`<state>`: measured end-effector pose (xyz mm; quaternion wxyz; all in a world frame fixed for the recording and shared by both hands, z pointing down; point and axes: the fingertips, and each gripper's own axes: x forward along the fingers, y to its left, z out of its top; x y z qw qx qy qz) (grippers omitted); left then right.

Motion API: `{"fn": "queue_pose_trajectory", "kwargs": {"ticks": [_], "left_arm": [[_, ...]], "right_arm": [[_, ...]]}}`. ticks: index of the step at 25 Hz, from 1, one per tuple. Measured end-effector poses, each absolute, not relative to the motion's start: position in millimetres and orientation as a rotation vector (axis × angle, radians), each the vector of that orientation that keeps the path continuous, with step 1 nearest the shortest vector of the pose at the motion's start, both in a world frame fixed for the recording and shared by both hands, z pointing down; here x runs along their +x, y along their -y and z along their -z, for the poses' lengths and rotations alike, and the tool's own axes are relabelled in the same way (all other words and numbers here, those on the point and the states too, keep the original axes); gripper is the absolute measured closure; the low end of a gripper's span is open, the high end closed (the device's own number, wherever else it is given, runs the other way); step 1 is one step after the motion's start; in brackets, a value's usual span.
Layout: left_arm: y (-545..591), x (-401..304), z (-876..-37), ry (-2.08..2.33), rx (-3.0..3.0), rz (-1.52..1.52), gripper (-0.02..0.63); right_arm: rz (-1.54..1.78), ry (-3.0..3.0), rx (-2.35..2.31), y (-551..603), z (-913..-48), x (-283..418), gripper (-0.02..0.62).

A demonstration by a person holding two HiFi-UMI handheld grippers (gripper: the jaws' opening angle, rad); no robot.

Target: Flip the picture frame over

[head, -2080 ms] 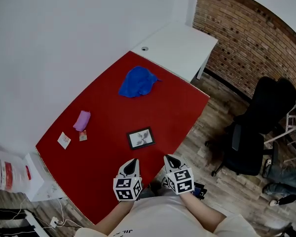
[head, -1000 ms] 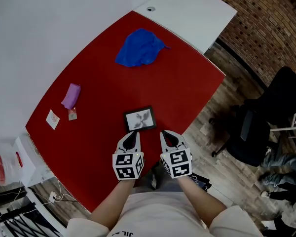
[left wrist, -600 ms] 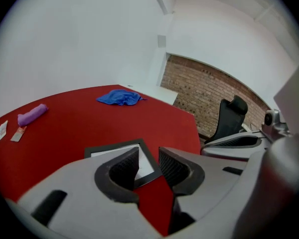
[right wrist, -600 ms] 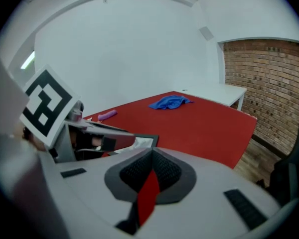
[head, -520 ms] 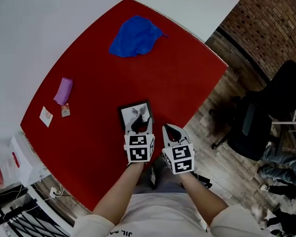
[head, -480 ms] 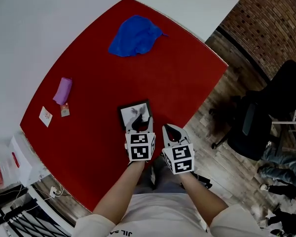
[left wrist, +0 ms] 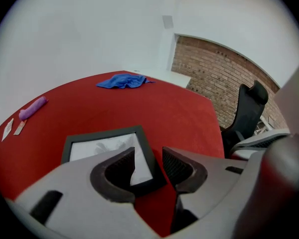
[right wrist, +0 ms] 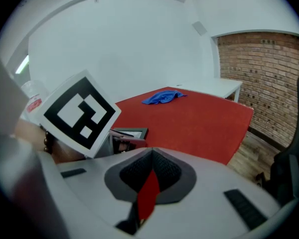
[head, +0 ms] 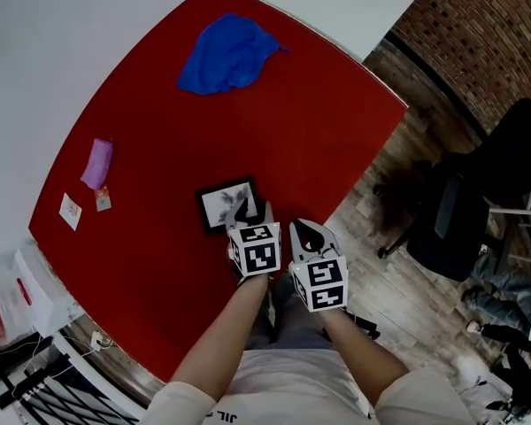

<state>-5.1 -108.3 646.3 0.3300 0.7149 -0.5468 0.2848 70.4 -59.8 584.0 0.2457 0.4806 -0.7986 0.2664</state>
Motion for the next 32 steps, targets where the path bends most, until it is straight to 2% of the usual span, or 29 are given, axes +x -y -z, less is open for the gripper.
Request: {"fn": "queue_pose_trajectory", "kwargs": {"ticks": [13,16,18,32], "left_arm": [[111,-10,-658,1.604,1.735,-0.833,0.456],[112,-8,-658,1.619,1.726,-0.842,0.511],[111,-7,-658,1.626,1.717,-0.835,0.520],[111,-7,-643,1.599,1.719,-0.711,0.538]], "right_arm": [[-0.765,2.188,1.275,61,-596,82,0.591],[-0.772,2.193,1.262,61,-598,83,0.591],[-0.776,2.197,1.255,61,-598,84,0.591],[-0.779,2.212,1.240,61,-600,84,0.591]]}}
